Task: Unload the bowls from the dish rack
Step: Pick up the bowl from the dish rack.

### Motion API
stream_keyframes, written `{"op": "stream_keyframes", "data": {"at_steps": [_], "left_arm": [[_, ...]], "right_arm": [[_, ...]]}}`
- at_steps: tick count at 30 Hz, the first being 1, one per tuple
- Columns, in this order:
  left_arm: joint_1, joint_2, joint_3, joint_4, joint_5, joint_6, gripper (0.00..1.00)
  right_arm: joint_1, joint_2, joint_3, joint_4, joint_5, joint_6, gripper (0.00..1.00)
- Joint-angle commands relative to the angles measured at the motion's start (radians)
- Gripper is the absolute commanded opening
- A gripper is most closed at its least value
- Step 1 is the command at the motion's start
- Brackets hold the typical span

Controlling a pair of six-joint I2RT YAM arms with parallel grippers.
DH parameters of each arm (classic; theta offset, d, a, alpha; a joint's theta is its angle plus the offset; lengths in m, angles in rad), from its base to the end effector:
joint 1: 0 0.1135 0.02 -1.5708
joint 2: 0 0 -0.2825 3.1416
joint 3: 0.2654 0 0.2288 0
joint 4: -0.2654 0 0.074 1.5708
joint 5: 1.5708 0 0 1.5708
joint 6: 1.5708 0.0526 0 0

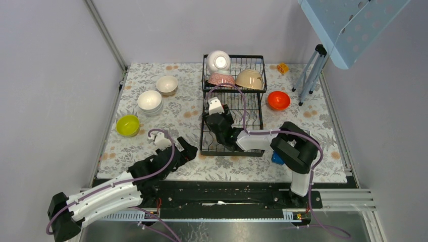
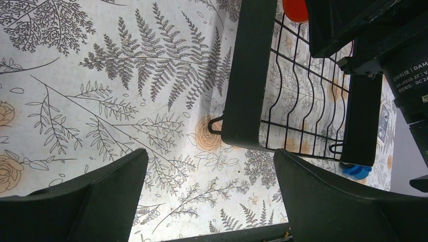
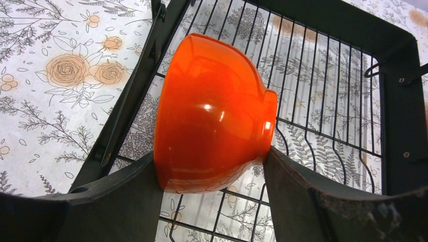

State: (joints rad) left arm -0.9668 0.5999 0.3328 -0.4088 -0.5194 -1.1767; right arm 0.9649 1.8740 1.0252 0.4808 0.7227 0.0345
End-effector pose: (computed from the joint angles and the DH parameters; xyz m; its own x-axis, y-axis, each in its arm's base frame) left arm 0.0834 -0.0749 0.1977 -0.5931 -0.5518 -0.5863 -0.1381 0.7871 -0.6011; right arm 0.2571 0.3099 0.2163 -0.2139 -0.2633 -0.9407 -0.2578 0.9441 -0.2056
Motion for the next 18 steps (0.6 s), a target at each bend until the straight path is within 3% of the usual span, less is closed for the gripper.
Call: {"op": "stream_keyframes", "data": {"at_steps": [1, 10, 18], "left_arm": [[0.002, -0.014, -0.006, 0.032, -0.001, -0.004, 0.99], [0.002, -0.017, -0.009, 0.029, 0.001, -0.007, 0.99], [0.002, -0.026, 0.004, 0.022, -0.006, -0.002, 0.99]], "right_arm": [[0.012, -0.080, 0.017, 0.036, 0.063, -0.030, 0.35], [0.015, -0.124, 0.005, 0.012, 0.049, -0.030, 0.34], [0.015, -0.313, -0.057, -0.145, -0.102, 0.118, 0.34]]}}
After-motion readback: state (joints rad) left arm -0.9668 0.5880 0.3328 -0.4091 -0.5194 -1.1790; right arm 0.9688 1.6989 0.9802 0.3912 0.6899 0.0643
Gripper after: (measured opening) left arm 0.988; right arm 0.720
